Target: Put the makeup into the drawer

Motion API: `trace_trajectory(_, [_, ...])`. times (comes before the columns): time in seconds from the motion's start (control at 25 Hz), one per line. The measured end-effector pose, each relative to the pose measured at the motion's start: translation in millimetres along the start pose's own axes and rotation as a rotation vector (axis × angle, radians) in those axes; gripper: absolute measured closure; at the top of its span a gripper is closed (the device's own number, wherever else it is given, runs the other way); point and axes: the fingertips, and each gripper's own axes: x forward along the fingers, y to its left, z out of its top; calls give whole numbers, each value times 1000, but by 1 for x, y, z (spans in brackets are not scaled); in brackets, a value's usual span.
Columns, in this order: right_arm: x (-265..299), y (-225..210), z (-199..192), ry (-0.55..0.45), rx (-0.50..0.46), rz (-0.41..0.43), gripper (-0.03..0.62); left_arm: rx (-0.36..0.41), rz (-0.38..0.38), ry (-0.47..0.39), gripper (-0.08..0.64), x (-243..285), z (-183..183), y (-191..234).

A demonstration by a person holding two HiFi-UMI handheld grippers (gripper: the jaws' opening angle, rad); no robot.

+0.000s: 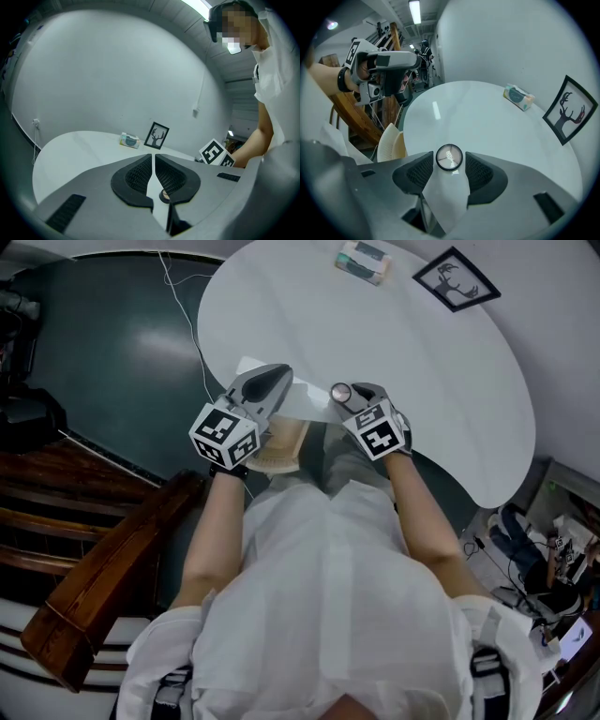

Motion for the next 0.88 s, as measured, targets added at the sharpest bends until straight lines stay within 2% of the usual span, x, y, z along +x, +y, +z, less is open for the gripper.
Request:
trace_trajectory(0.16, [10,1,-1,39,-73,8,393,-3,9,-2,529,0,-1,1])
trace_trajectory(0.44, [23,0,-6,99,-139,18,388,-15,28,-13,529,0,-2,5])
trace_trajectory(0.88, [28,-1,-4,150,-181,31,390,-30,66,-43,529,-16,0,14])
